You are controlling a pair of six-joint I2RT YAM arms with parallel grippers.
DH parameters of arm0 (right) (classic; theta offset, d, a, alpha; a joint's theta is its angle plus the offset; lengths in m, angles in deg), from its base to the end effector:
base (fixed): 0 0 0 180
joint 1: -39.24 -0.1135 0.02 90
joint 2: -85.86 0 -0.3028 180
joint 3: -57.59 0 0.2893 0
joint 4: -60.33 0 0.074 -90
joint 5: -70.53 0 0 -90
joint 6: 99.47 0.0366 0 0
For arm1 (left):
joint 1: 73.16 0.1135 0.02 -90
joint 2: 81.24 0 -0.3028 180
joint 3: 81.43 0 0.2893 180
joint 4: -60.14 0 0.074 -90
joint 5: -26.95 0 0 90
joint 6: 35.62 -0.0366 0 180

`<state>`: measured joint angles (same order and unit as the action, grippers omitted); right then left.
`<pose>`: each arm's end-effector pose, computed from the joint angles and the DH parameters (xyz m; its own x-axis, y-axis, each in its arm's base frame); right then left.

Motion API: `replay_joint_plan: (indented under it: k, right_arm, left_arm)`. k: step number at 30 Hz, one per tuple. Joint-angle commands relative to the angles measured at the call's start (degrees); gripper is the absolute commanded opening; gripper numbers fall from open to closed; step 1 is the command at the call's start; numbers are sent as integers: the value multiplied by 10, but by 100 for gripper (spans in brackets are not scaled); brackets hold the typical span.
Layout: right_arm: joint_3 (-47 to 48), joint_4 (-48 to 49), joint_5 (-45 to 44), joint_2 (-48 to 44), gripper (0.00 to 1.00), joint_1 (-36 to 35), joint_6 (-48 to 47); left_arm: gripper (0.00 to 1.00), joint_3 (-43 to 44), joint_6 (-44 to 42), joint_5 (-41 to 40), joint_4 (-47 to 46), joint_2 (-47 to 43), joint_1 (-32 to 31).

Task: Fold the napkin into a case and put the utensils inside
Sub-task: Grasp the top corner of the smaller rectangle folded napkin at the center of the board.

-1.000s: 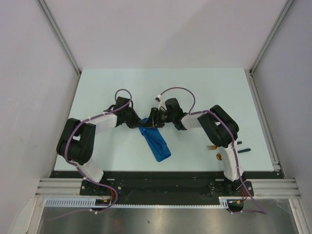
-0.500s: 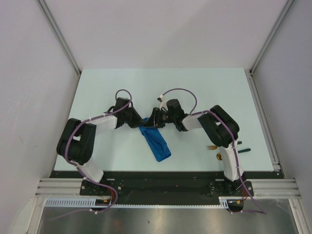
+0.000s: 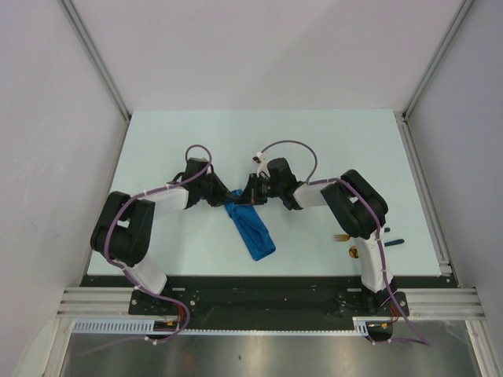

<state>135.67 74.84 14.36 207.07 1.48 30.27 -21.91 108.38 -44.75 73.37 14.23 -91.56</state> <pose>0.3668 0.3098 0.1247 -0.8634 0.0030 -0.5045 -0.4461 0.4624 0.7663 0.3324 -0.1227 0.1628 -0.8221 -0.5360 -0.1920 -0.2903 0.6847 -0.6685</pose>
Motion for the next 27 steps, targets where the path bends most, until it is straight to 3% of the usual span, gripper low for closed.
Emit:
replay_joint_plan:
  k: [1,5,8,15,27]
  right_arm:
    - [37,-12,-24,-33,0,4,-27]
    - [34,-45,-16,-53,0,11,-34]
    - [31,-61,-1,-66,0,22,-29]
    - [38,-85,48,-55,0,40,-28]
    - [34,-76,70,-46,0,44,-23]
  left_arm:
    - [13,8,-30,-7,33,-48,-5]
    - [28,25,-85,-74,75,-76,-9]
    - [32,49,-121,-104,110,-72,-23]
    - [26,77,-155,-200,147,-51,-72]
    - [35,176,-197,-338,212,27,-151]
